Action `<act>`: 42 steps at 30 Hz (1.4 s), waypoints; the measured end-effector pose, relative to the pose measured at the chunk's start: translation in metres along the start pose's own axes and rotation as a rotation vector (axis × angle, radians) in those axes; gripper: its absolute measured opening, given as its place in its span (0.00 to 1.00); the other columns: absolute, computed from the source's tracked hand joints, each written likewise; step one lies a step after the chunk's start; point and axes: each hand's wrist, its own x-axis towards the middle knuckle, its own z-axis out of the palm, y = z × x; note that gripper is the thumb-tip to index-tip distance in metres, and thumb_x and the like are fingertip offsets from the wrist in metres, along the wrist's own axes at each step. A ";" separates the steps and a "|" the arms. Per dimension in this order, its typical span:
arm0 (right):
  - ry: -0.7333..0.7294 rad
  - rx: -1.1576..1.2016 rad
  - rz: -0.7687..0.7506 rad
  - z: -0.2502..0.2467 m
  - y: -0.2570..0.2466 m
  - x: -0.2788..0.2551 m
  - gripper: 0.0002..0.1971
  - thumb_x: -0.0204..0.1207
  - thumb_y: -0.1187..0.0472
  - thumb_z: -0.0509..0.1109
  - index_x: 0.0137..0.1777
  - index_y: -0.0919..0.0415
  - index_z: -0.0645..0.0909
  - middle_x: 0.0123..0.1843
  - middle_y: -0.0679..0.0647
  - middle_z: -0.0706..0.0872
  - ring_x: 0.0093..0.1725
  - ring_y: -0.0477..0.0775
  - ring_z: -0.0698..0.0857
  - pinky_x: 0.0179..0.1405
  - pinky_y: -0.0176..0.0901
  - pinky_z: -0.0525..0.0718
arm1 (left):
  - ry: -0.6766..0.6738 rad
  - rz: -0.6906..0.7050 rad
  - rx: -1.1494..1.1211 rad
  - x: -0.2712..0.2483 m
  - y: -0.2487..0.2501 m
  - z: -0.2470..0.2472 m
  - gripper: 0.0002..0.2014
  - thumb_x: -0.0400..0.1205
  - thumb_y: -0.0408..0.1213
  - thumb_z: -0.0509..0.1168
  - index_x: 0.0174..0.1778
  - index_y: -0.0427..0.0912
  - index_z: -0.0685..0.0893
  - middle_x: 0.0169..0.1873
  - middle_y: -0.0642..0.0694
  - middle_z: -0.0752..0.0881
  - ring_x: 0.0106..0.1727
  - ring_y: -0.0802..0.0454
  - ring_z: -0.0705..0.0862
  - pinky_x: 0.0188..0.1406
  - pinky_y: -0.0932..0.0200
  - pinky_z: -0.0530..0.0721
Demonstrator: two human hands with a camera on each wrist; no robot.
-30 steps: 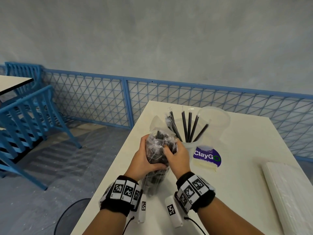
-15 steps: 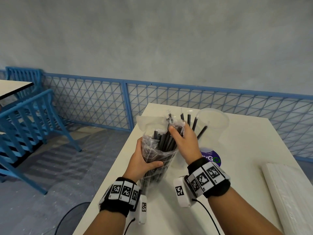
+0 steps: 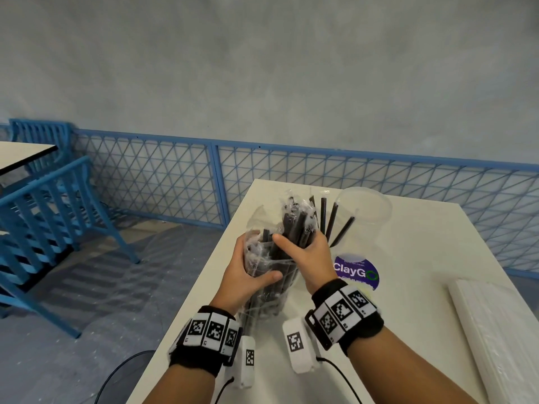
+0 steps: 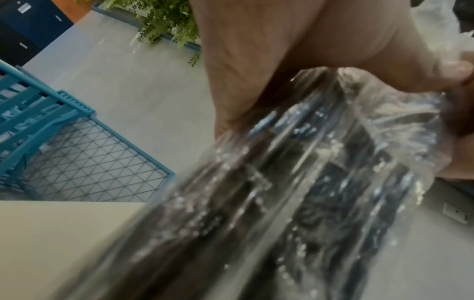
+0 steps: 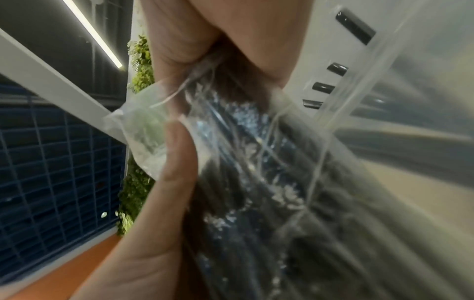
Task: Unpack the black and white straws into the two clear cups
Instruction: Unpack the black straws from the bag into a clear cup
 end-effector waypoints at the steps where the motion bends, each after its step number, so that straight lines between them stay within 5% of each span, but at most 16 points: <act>1: 0.019 0.036 0.009 0.002 -0.003 0.001 0.17 0.68 0.67 0.77 0.56 0.61 0.82 0.54 0.56 0.89 0.56 0.53 0.87 0.60 0.51 0.85 | 0.024 0.002 -0.006 0.002 0.002 0.002 0.37 0.62 0.40 0.80 0.66 0.54 0.72 0.64 0.46 0.82 0.65 0.53 0.82 0.60 0.59 0.83; 4: 0.050 0.114 -0.002 0.002 -0.017 0.006 0.13 0.70 0.68 0.74 0.55 0.63 0.83 0.52 0.57 0.89 0.54 0.54 0.88 0.56 0.46 0.86 | 0.112 -0.034 -0.003 0.005 0.005 0.005 0.24 0.70 0.32 0.77 0.57 0.56 0.77 0.55 0.49 0.86 0.60 0.50 0.85 0.53 0.62 0.85; 8: 0.128 0.133 -0.042 -0.004 -0.043 0.021 0.13 0.71 0.65 0.74 0.55 0.67 0.82 0.48 0.58 0.88 0.49 0.55 0.87 0.53 0.50 0.87 | 0.128 -0.048 0.045 0.005 0.005 0.002 0.19 0.72 0.34 0.75 0.55 0.54 0.78 0.53 0.49 0.88 0.57 0.53 0.87 0.59 0.54 0.84; 12: 0.115 0.229 -0.046 -0.016 -0.060 0.039 0.10 0.73 0.65 0.72 0.53 0.65 0.80 0.40 0.54 0.86 0.38 0.47 0.86 0.35 0.40 0.86 | 0.137 -0.034 0.051 0.005 0.005 0.003 0.18 0.73 0.33 0.75 0.53 0.53 0.79 0.51 0.50 0.88 0.55 0.56 0.87 0.54 0.63 0.85; 16: 0.012 0.098 0.012 -0.021 -0.045 0.035 0.13 0.69 0.64 0.75 0.54 0.62 0.82 0.49 0.55 0.88 0.51 0.52 0.87 0.54 0.47 0.85 | 0.160 -0.035 0.055 0.006 0.003 0.005 0.18 0.72 0.34 0.76 0.54 0.52 0.79 0.52 0.47 0.89 0.55 0.52 0.87 0.59 0.50 0.85; 19: -0.033 -0.032 0.032 -0.018 -0.027 0.026 0.11 0.67 0.67 0.77 0.48 0.58 0.85 0.47 0.51 0.89 0.48 0.45 0.88 0.53 0.41 0.84 | 0.166 -0.032 0.066 0.008 0.001 0.007 0.19 0.71 0.36 0.77 0.55 0.50 0.79 0.52 0.46 0.89 0.55 0.51 0.88 0.59 0.46 0.85; 24: 0.190 0.149 0.059 -0.018 -0.031 0.032 0.14 0.68 0.68 0.75 0.54 0.68 0.82 0.45 0.57 0.87 0.46 0.53 0.87 0.53 0.49 0.85 | 0.148 -0.035 0.092 0.010 0.001 0.005 0.19 0.71 0.37 0.77 0.54 0.53 0.79 0.51 0.50 0.88 0.54 0.56 0.87 0.56 0.55 0.85; 31: 0.372 0.400 0.125 -0.025 -0.049 0.048 0.10 0.67 0.71 0.74 0.47 0.64 0.80 0.43 0.63 0.83 0.41 0.59 0.83 0.47 0.54 0.84 | 0.071 -0.068 0.089 0.016 0.010 0.005 0.17 0.73 0.34 0.74 0.50 0.57 0.77 0.46 0.56 0.87 0.43 0.68 0.87 0.42 0.72 0.83; 37: 0.379 0.514 0.085 -0.042 -0.062 0.054 0.11 0.71 0.70 0.70 0.54 0.66 0.78 0.36 0.56 0.82 0.33 0.51 0.83 0.29 0.39 0.86 | 0.043 -0.105 0.088 0.027 0.012 -0.008 0.19 0.72 0.35 0.75 0.52 0.57 0.78 0.49 0.53 0.88 0.52 0.54 0.88 0.54 0.56 0.84; 42: 0.519 0.568 0.064 -0.054 -0.065 0.061 0.16 0.69 0.69 0.71 0.56 0.68 0.78 0.37 0.57 0.83 0.34 0.53 0.83 0.34 0.43 0.85 | 0.080 -0.114 0.040 0.033 0.006 -0.008 0.20 0.72 0.32 0.75 0.55 0.54 0.78 0.52 0.49 0.87 0.55 0.54 0.86 0.53 0.62 0.84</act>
